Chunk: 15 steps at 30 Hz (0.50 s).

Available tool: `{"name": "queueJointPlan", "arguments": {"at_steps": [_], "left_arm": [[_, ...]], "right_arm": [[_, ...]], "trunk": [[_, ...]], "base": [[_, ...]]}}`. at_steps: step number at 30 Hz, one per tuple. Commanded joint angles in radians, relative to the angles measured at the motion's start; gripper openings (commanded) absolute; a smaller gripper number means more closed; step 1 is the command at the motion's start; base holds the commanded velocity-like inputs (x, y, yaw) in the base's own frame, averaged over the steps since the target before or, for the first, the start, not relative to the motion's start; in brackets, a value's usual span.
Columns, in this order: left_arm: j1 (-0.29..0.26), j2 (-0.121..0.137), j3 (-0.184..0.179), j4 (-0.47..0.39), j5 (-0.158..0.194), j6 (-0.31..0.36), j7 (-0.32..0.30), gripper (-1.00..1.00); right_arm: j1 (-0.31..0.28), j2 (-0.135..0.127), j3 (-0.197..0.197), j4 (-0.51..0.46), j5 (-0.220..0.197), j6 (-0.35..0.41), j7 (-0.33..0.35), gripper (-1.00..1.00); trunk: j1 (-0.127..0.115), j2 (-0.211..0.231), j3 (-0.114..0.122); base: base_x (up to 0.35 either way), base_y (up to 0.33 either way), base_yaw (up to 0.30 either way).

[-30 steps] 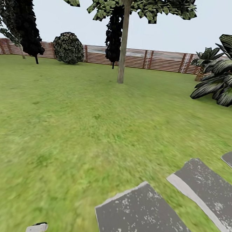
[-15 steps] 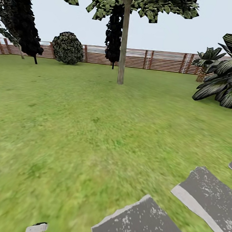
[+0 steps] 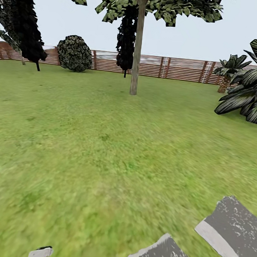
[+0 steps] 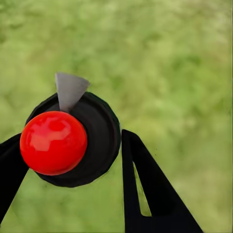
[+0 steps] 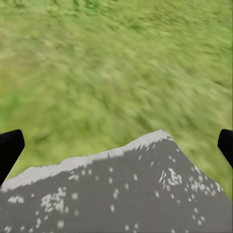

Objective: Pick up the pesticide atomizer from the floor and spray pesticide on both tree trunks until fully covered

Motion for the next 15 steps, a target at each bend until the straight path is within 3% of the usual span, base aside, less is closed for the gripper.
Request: {"name": "queueJointPlan", "arguments": {"at_steps": [1,15], "left_arm": [[-0.001,0.001,-0.006,0.001,0.01,-0.004,-0.003,-1.0],[-0.001,0.001,-0.006,0.001,0.01,-0.004,-0.003,-1.0]], "right_arm": [[-0.001,0.0,0.004,0.001,-0.002,-0.003,0.0,1.0],[-0.001,0.0,0.004,0.001,-0.001,-0.003,0.0,1.0]], "trunk": [[0.001,0.0,-0.001],[0.001,0.0,-0.001]], "base": [[0.34,0.0,0.0],[0.34,0.0,0.0]]}}
